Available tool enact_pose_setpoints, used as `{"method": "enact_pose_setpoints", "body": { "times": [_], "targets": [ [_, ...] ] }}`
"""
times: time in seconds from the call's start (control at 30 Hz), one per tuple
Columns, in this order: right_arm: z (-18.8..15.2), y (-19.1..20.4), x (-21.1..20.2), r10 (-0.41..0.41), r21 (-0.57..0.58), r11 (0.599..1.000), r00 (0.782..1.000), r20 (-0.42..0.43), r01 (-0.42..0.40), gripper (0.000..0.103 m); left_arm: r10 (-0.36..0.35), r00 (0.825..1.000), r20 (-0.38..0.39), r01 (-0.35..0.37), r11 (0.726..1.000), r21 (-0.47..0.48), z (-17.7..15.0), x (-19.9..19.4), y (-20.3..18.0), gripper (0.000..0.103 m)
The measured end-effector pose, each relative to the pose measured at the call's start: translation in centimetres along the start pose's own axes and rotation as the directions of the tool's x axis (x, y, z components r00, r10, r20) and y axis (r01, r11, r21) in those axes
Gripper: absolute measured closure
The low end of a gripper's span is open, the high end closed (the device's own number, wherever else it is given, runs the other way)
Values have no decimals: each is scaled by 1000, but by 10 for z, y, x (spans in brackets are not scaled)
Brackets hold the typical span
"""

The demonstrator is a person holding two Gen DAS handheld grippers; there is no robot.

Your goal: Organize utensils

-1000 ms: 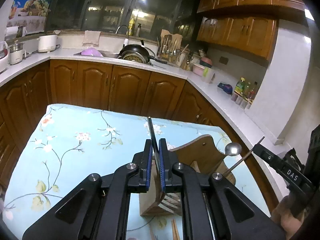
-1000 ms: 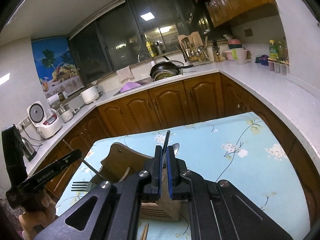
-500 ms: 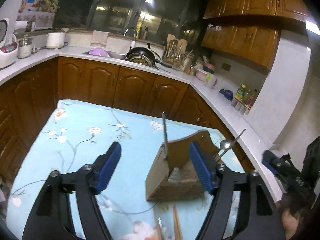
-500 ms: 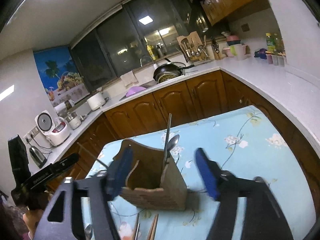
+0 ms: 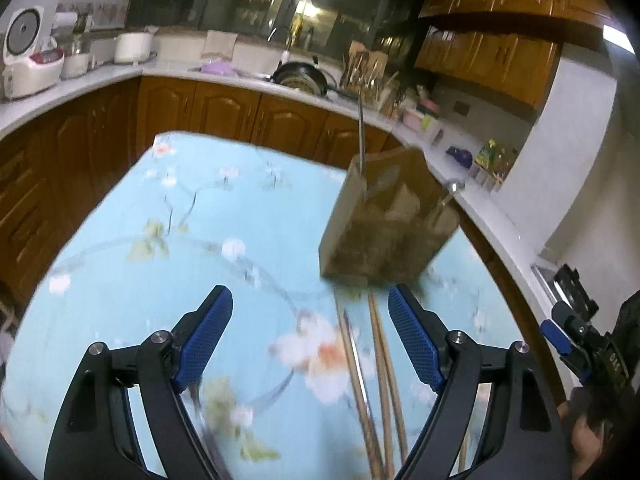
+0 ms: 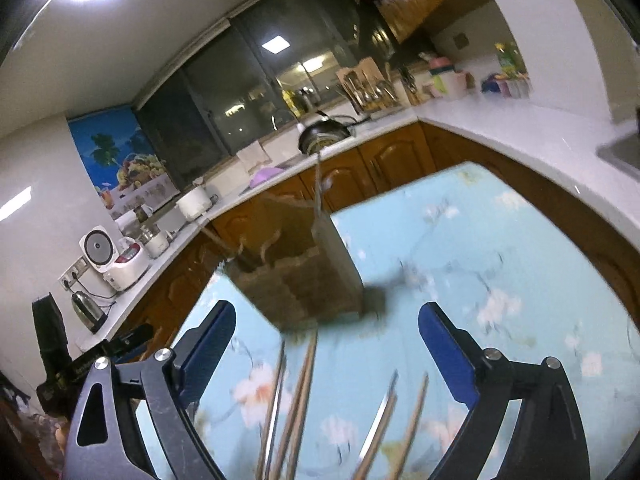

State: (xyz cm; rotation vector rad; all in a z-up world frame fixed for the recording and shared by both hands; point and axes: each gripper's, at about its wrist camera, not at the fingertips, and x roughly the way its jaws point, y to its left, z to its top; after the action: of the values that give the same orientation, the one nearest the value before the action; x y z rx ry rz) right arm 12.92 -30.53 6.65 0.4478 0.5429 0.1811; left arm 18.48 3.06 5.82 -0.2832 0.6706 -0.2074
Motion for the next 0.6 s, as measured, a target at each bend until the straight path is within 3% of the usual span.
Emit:
{"method": "enact_pose_setpoints", "body": {
  "times": [0.27,0.6],
  "targets": [
    [-46,-10,-24,-58,-15,998,997,-43,58,9,10,998,-58,-12,999,-37,-46,-10,9,21],
    [-71,-8,-22,-70,-61,996,992,-101,64,9,23,992,-121,-28,999,-38,-71,-6,10,21]
  ]
}}
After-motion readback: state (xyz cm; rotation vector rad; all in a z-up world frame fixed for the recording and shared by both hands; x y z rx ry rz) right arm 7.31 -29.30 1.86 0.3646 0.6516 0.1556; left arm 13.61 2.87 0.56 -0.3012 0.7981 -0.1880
